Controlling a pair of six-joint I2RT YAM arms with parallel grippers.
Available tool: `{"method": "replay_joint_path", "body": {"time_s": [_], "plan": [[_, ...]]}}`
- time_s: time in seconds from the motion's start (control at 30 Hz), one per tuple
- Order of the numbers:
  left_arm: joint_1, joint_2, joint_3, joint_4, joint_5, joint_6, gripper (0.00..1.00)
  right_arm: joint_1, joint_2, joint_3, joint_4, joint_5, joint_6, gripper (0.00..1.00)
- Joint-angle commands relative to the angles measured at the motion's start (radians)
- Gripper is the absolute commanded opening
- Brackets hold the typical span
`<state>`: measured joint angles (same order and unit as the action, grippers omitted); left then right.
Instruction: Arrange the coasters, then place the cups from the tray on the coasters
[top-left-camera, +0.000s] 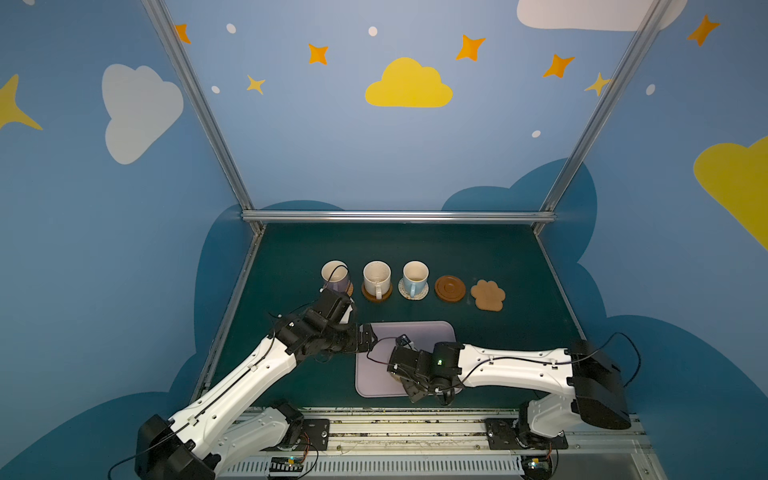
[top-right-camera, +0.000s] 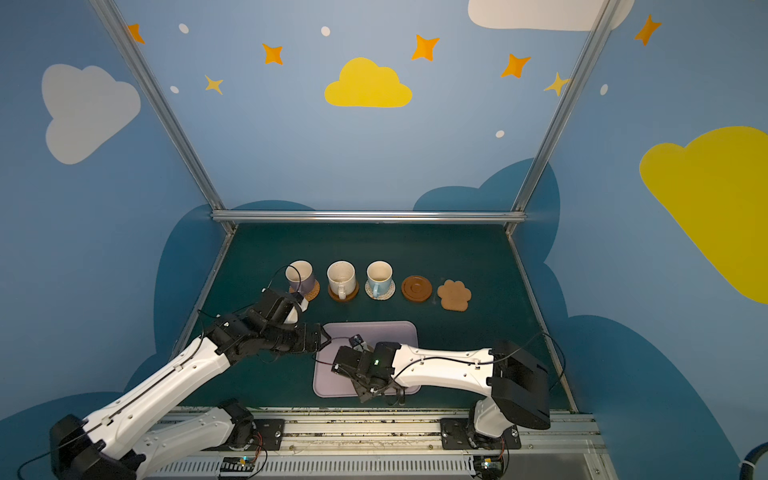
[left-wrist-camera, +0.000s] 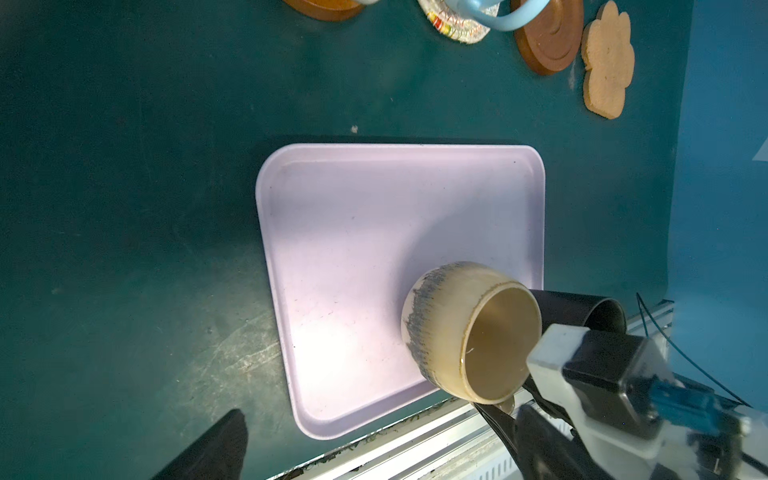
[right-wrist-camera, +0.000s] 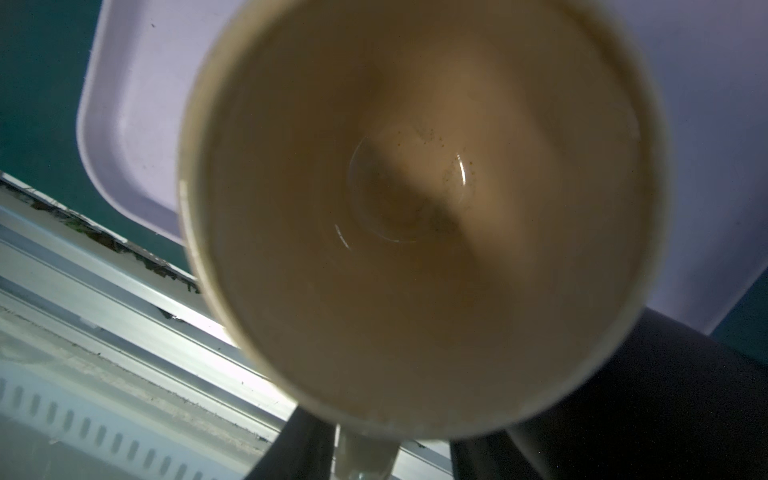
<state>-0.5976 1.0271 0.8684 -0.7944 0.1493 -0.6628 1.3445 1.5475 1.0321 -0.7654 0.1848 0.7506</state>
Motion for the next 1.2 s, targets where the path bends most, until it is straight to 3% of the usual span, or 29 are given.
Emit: {"method": "replay_joint_path", "body": {"time_s": [0.0, 0.4, 0.7, 1.17], "plan": [[0.002, -0.015, -0.012, 0.019, 0.019, -0.013, 1.00, -0.004, 0.013, 0.014, 0.024, 0.036, -0.008, 0.43], [0.003, -0.018, -0.015, 0.024, 0.018, -0.014, 1.00, -0.005, 0.002, 0.008, 0.050, 0.024, -0.025, 0.24], [0.003, -0.026, -0.025, 0.034, 0.022, -0.018, 1.00, -0.008, -0.016, 0.003, 0.058, 0.026, -0.027, 0.03], [0.006, -0.058, -0.029, 0.089, 0.060, -0.042, 1.00, -0.023, -0.064, 0.019, 0.056, 0.072, -0.039, 0.00]]}}
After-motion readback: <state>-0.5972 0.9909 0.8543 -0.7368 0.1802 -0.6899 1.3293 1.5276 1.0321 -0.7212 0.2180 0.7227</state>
